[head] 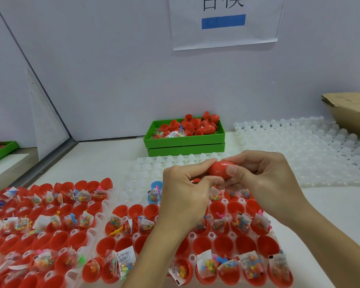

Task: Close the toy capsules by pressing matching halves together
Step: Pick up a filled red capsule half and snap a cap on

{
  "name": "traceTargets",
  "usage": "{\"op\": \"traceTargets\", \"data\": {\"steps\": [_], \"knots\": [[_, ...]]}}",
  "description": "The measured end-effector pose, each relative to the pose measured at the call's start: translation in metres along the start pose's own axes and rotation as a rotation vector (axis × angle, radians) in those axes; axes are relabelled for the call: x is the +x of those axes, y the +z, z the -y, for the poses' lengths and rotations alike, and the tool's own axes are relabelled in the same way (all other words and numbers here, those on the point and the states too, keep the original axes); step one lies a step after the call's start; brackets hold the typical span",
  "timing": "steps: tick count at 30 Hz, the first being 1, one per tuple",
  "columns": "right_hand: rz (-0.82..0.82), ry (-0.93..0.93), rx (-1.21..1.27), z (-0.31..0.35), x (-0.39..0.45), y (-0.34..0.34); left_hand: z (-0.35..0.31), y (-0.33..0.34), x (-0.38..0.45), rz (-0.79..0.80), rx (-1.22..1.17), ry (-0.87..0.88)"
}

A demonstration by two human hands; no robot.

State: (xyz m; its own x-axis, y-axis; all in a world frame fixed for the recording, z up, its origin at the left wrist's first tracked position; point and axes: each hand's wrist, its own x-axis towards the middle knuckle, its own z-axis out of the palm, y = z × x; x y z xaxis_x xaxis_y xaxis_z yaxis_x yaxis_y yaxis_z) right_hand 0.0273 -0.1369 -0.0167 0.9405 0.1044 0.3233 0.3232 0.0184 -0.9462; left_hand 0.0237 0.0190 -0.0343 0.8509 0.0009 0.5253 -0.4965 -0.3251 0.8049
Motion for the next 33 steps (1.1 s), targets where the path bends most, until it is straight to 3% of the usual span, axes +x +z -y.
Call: {"op": "traceTargets", "data": {"steps": [16, 23, 28, 33], "knots": [[0.011, 0.020, -0.082, -0.004, -0.001, 0.002, 0.001, 0.001, -0.002, 0.009, 0.161, 0.022], [0.011, 0.013, -0.123, -0.012, -0.001, 0.005, -0.007, 0.006, -0.005, 0.004, 0.236, 0.115], [-0.031, -0.015, -0.113, -0.017, -0.002, 0.008, -0.010, 0.003, 0.000, 0.103, 0.379, 0.179], [0.031, -0.079, -0.134, -0.011, -0.004, 0.013, -0.013, -0.001, 0.001, 0.036, 0.330, 0.218]]}}
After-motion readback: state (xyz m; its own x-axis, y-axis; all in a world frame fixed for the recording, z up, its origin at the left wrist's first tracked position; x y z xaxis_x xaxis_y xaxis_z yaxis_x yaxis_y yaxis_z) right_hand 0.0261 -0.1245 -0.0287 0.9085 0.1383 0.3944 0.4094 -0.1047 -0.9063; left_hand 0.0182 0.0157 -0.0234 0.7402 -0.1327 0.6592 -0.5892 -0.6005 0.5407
